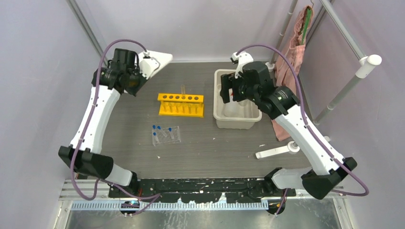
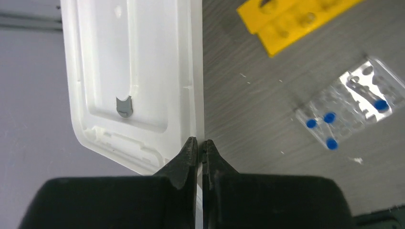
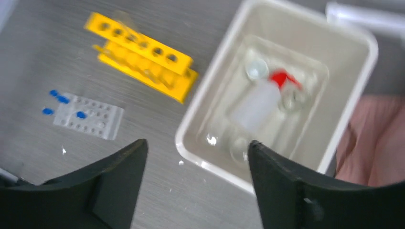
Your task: Organize the chemistry lab equipment
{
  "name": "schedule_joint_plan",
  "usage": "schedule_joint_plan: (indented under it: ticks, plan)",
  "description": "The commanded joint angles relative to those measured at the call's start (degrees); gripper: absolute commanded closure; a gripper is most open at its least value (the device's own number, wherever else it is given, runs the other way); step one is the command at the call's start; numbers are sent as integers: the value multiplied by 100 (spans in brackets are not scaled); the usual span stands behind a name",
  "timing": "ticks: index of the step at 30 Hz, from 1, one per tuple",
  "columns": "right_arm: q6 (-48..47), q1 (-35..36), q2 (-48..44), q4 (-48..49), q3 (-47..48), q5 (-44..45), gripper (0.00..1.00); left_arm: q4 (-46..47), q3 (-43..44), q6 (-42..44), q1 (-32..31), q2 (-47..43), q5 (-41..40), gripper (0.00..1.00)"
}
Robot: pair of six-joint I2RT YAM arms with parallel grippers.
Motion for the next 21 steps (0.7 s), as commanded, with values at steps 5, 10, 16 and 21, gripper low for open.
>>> schedule_joint_plan:
  ticks: [5,10,16,21]
  plan:
    - [-3833,1199,-455,1943,-128,-954,2,-1759,981,546,-1420,-1001,-61,100]
    - [-5408,1835,-419,2586,-681,-1098,0,-2412,1484,511,-1891,-1044,-20,100]
    - [-6316,2091,-138,3552,-1129,-880,0,-2664,1521,569,-2271,-1251,255,100]
    - [-6938,2322,255,3805,-1142,-587,0,-2727,1466,533,-2423,-1284,308,100]
